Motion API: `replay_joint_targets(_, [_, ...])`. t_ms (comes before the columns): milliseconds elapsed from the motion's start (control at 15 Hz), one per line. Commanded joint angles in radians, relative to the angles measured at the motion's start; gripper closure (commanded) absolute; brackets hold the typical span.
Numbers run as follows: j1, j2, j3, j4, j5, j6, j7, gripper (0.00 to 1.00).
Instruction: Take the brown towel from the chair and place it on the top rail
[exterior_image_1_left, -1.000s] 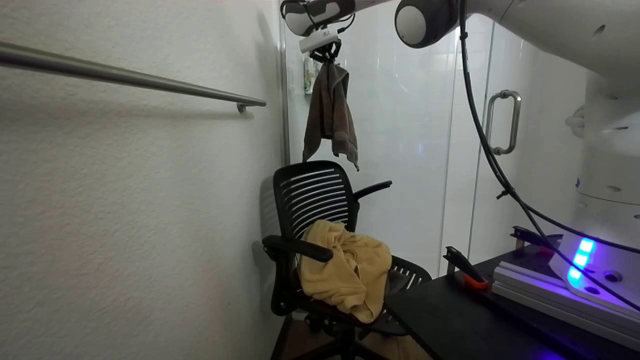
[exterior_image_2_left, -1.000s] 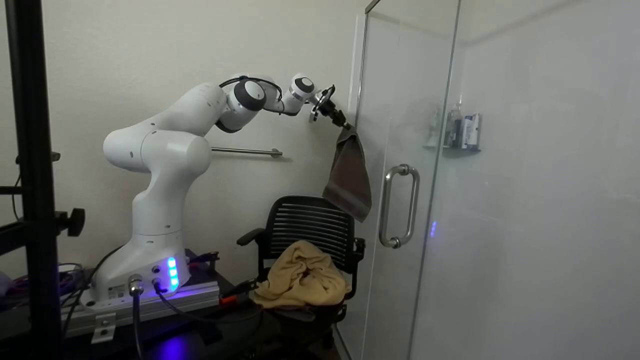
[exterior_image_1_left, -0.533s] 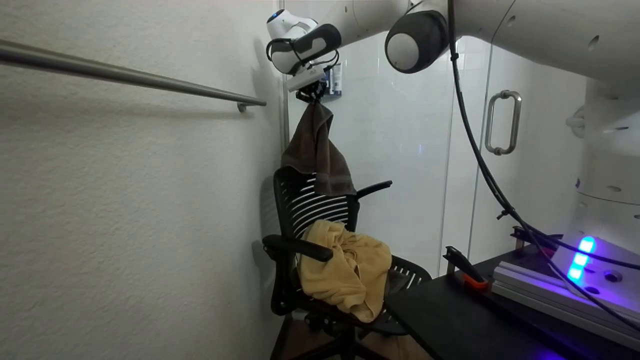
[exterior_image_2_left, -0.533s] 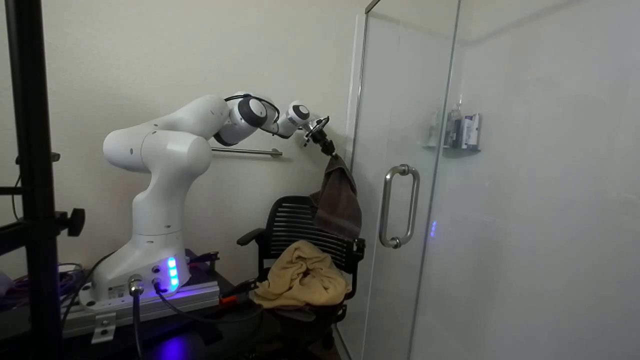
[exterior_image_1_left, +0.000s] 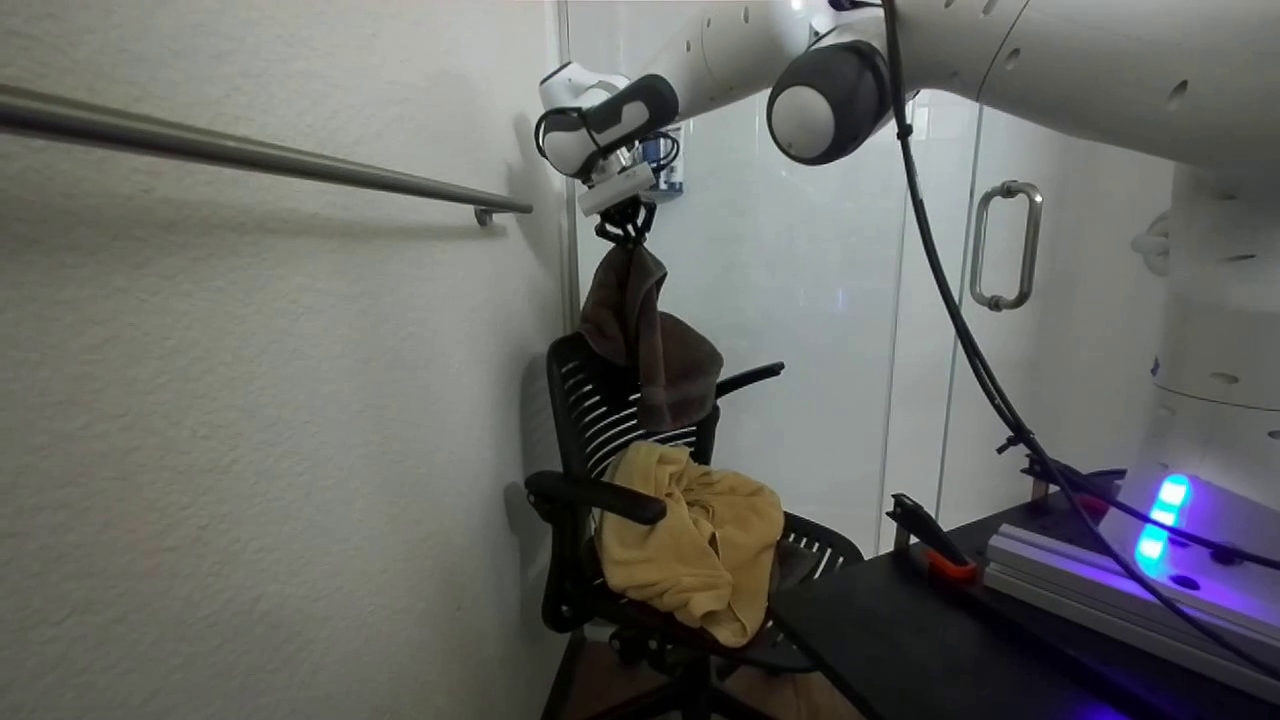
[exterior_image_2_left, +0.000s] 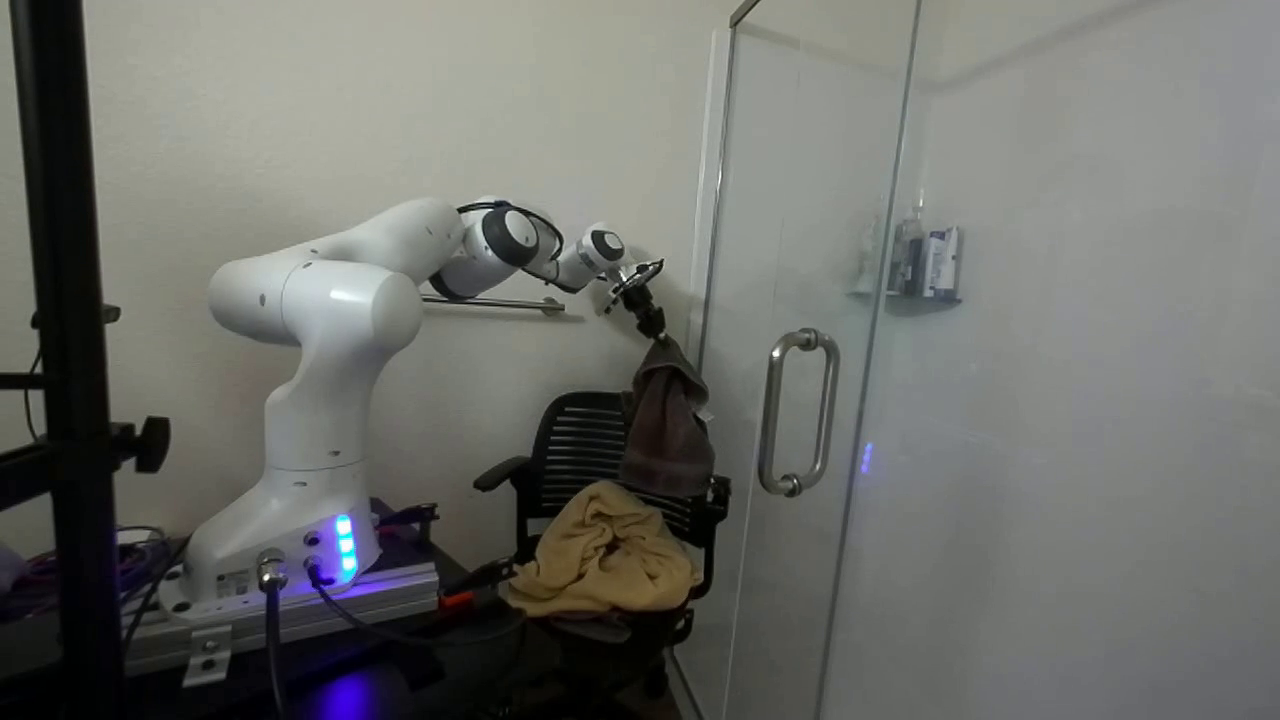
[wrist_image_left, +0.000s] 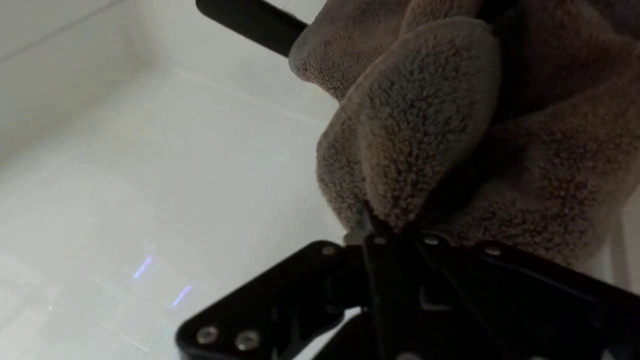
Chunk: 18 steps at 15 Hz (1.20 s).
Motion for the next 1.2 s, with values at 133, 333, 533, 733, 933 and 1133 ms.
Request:
replay_joint_targets(133, [-0.034,0.019,0.089,-0.043,0.093,-0.051,-0.071,0.68])
replay_joint_targets(333, [-0.039,0.030,0.098,-0.061,0.097,-0.036,-0.083,0.49])
replay_joint_targets(533, [-0.037,0.020,0.087,-0.068,0.086,0.006,-0.086,0.26])
replay_joint_targets(733, [-0.015,-0.024,0.075,-0.087,0.072,0.060,-0.084,0.05])
replay_joint_targets(933, [0.005,-0.105,0.097,-0.126,0.099,0.143,-0.077,0.00])
replay_joint_targets(1133, [0.053,-0.192,0.094,-0.194,0.093,0.137,-0.055,0.00])
